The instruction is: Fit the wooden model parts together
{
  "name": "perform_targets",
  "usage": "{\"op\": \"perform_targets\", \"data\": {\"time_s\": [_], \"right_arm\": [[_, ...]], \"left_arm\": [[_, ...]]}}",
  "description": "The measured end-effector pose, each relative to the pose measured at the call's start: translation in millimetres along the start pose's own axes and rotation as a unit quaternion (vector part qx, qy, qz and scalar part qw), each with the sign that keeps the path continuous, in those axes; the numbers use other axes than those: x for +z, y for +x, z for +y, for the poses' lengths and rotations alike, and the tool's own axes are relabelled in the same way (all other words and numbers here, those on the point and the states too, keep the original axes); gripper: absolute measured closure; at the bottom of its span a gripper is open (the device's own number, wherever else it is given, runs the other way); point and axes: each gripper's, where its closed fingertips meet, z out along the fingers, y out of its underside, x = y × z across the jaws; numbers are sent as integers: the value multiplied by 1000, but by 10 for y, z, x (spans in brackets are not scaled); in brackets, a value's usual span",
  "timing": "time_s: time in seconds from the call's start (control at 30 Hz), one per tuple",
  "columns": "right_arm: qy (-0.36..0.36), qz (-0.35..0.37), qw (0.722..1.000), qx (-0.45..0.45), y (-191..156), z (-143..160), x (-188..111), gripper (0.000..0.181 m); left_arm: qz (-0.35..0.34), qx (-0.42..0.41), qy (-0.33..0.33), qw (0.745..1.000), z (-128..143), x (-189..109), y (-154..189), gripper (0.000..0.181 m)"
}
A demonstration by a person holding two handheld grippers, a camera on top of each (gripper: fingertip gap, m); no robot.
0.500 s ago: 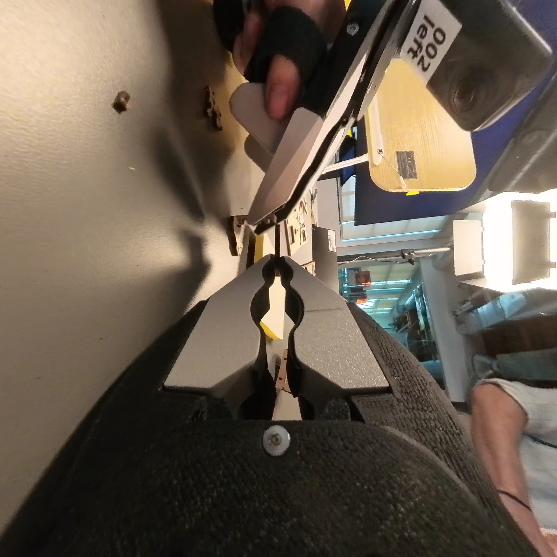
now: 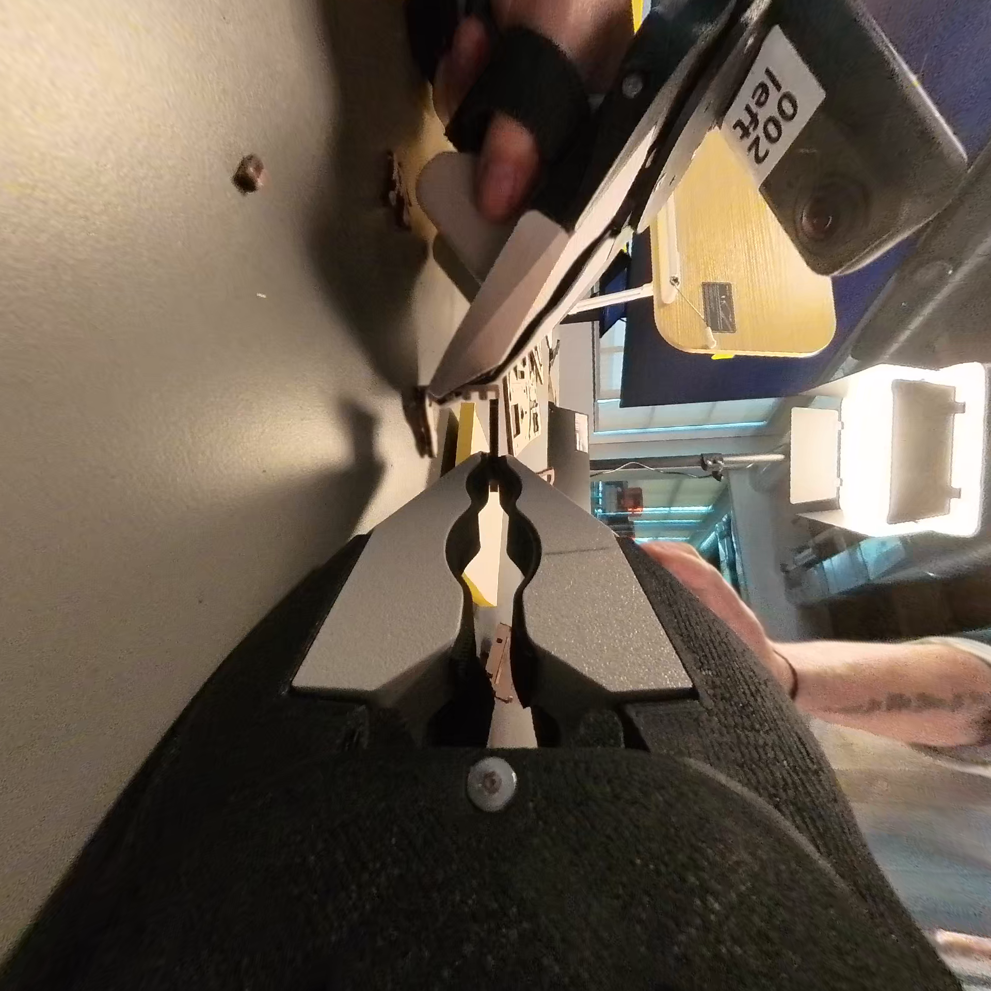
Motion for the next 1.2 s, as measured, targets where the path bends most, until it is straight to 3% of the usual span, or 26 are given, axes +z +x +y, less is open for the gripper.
{"op": "perform_targets", "data": {"time_s": [1.2], "right_arm": [[12, -7, 999, -41, -19, -44, 2, 180]], "left_arm": [[-10, 70, -9, 997, 8, 15, 27, 180]]}}
